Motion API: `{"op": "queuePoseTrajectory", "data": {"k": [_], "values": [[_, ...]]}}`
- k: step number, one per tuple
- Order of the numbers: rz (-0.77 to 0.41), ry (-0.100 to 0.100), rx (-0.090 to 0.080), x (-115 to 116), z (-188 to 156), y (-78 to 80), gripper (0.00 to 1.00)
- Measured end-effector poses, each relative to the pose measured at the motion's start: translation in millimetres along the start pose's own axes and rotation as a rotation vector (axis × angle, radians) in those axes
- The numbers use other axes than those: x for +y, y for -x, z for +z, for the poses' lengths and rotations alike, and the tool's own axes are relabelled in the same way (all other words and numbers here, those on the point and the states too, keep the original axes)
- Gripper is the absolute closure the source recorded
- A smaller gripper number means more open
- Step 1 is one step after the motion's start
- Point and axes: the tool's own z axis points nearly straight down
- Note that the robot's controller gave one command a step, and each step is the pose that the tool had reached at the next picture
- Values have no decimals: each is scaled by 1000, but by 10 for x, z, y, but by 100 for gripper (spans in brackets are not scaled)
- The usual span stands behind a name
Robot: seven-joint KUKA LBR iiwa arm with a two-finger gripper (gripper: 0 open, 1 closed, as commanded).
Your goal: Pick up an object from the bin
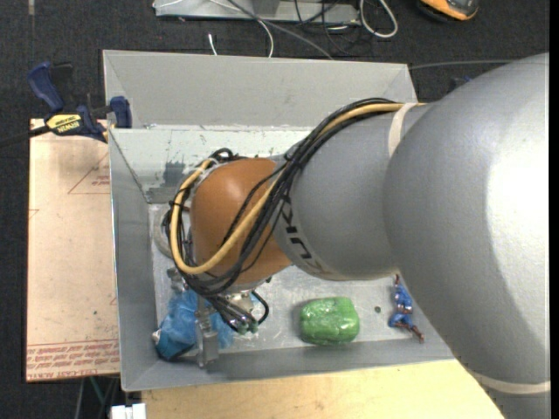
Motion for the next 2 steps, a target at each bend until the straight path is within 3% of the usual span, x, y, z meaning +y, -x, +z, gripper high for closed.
{"op": "queuePoseTrajectory", "data": {"k": [1, 2], "values": [[-231, -4, 21, -33, 545, 371, 100], [-230, 1, -7, -18, 530, 426, 0]]}}
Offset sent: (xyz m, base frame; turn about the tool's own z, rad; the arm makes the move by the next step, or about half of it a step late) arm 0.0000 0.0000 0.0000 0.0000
